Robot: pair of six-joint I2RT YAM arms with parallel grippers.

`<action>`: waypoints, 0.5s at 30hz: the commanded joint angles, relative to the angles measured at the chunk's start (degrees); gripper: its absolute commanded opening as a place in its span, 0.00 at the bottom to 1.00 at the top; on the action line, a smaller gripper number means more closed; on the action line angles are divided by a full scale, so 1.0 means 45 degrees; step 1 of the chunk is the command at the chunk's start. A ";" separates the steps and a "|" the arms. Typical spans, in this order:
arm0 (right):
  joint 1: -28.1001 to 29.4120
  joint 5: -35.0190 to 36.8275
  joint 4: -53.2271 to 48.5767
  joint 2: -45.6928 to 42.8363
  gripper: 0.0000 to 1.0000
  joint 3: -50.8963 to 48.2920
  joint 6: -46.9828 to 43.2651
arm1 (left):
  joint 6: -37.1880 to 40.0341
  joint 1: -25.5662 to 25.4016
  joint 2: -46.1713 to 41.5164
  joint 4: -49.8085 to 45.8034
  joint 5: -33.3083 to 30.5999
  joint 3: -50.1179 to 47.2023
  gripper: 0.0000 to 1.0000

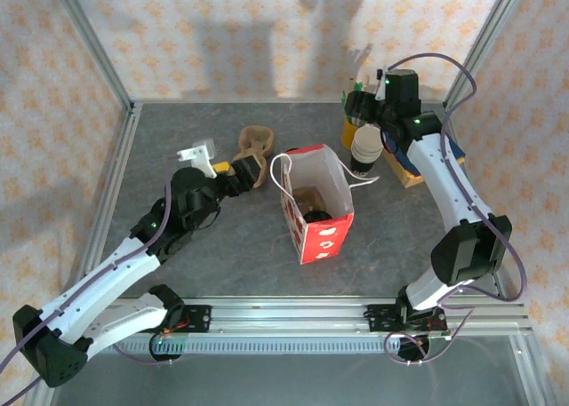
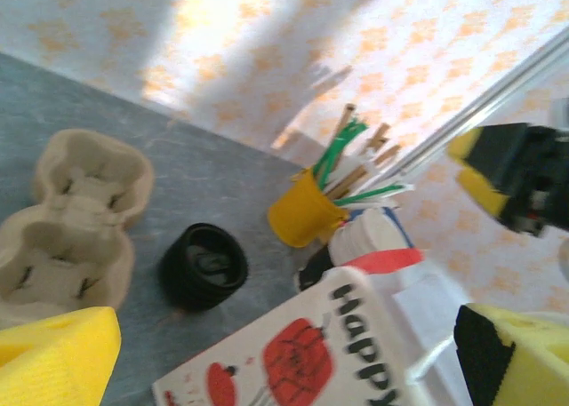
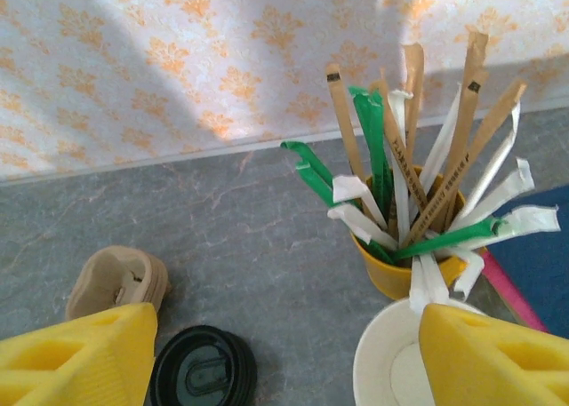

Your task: Pack the takeout coffee

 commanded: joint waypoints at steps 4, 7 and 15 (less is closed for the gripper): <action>-0.0033 0.0656 0.0466 0.1652 0.75 0.1003 -0.0417 | -0.0179 0.0074 0.0324 -0.0751 0.0882 0.0763 0.98; -0.0032 0.0860 0.0303 0.2478 0.74 0.1754 -0.0520 | -0.0159 0.0092 0.0265 -0.0822 0.0903 0.0697 0.97; -0.0055 0.1443 0.0641 0.3644 0.70 0.2525 -0.0816 | -0.0315 0.0109 0.0068 -0.0941 0.0683 0.0431 0.97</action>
